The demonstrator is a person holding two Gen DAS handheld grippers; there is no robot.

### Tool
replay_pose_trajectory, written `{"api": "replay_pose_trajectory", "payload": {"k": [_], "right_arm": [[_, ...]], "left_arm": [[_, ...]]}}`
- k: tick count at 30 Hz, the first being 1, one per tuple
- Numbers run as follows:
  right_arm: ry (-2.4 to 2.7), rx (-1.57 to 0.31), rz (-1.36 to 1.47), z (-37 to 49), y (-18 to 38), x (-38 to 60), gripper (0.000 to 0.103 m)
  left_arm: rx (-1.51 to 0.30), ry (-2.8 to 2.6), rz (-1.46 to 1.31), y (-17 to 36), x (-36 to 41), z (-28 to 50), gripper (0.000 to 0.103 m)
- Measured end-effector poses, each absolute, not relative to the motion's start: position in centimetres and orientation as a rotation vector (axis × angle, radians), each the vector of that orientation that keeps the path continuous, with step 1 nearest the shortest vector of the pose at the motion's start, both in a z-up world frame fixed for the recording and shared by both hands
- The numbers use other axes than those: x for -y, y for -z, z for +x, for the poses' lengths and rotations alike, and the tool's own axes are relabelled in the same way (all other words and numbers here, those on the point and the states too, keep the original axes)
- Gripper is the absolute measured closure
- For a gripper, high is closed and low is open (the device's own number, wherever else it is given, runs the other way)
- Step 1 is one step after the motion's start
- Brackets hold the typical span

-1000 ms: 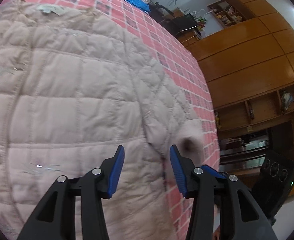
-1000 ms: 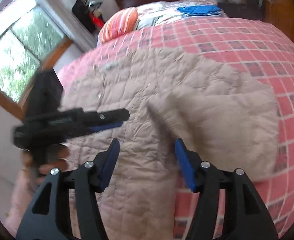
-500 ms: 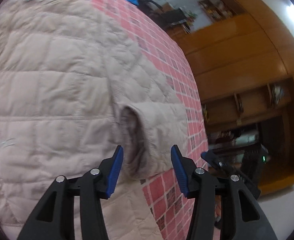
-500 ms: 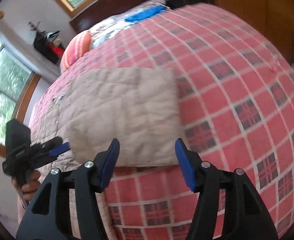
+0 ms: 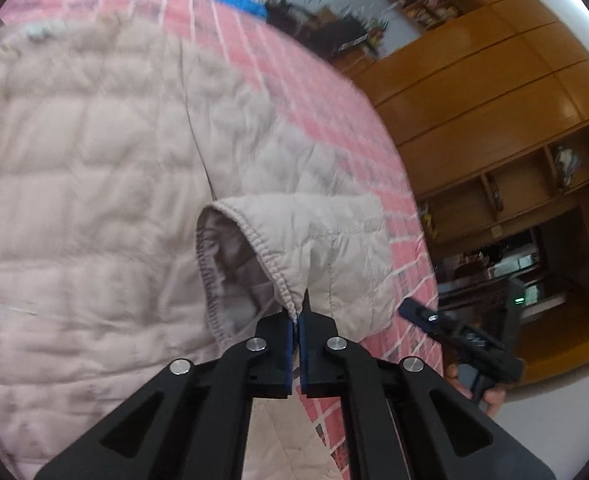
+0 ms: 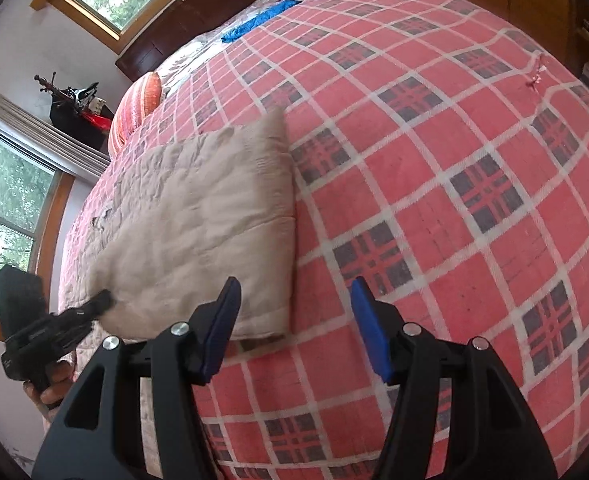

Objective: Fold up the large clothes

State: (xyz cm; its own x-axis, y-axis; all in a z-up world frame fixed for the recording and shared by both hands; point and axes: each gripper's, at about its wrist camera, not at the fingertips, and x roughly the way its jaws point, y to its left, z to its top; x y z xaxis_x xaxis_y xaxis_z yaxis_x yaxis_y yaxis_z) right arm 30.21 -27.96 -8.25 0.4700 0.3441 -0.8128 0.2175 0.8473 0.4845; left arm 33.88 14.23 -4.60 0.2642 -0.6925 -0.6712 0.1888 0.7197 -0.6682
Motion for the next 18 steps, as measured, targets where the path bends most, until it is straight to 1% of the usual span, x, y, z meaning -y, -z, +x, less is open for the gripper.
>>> {"api": "replay_pose_trajectory", "payload": {"k": [4,8,12,18], "right_arm": [[-0.132,-1.11,0.601,31.8,8.8,26.2,0.045],[-0.219,-1.13,0.604,33.2,9.5,23.2,0.045],[-0.281,-1.144,0.596,34.5,9.7,20.1,0.045],[-0.331,-1.159,0.592,37.2,9.7,17.0,0.045]], "left_arm": [[-1.067,0.577,-0.481,1.5,-18.3,33.7,0.102],[-1.033,0.516,-0.51,0.4,-23.8,33.8,0.102],[-0.995,0.419,-0.506,0.2,-28.8,33.5,0.102],[-0.976,0.303,-0.532,1.3,-35.8,33.7,0.102]]}}
